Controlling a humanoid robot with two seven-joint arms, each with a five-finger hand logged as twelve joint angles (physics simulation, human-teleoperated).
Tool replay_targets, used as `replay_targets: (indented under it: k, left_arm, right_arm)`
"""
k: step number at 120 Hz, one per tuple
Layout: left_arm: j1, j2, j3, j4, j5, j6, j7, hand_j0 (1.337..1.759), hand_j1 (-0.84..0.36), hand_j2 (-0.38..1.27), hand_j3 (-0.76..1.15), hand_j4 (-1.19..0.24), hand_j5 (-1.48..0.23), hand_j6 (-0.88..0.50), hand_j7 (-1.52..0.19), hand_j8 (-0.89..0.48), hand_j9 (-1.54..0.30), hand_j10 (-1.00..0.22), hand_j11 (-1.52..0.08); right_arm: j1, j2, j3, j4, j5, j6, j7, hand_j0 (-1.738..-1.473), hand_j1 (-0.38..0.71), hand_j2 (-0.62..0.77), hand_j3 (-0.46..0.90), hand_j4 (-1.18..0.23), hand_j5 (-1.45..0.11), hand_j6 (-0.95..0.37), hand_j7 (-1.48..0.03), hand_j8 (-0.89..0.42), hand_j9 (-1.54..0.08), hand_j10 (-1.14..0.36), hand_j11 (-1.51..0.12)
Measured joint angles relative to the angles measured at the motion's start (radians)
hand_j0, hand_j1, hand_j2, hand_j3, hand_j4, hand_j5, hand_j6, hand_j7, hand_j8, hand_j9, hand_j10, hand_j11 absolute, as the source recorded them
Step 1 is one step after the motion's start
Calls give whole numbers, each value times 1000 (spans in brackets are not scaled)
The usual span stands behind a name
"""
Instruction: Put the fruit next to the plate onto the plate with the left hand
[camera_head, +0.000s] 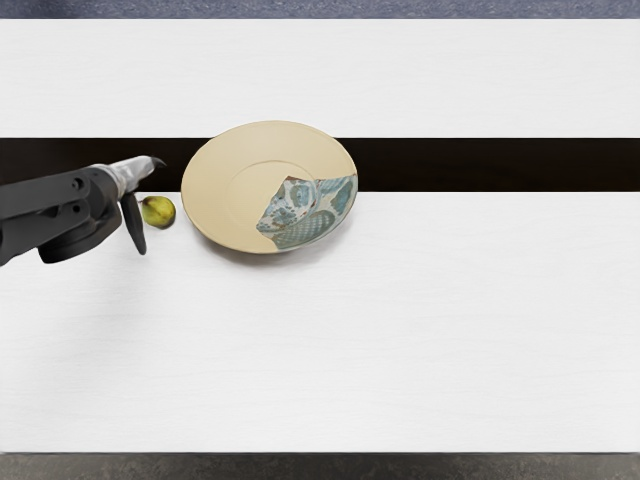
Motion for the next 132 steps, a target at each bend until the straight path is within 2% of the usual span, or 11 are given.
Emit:
replay_targets:
  k: [89,132]
  left_arm:
    - [-18,-16,3,6,-12,-43,7,1658,104,44,0,-210,-269,-211,-269,-211,-268,-210,-268]
    - [-31,-61,4,40,-7,-54,6,1658,71,49,0,-237,-304,-238,-303,-238,-303,-236,-303]
  right_arm:
    - [0,0,0,-1,0,0,0,-1658,-310,-7,0,-33,-43,-33,-43,-33,-43,-33,-43]
    - [-1,0,0,-2,0,0,0,-1658,-310,-7,0,-33,-43,-33,-43,-33,-43,-33,-43]
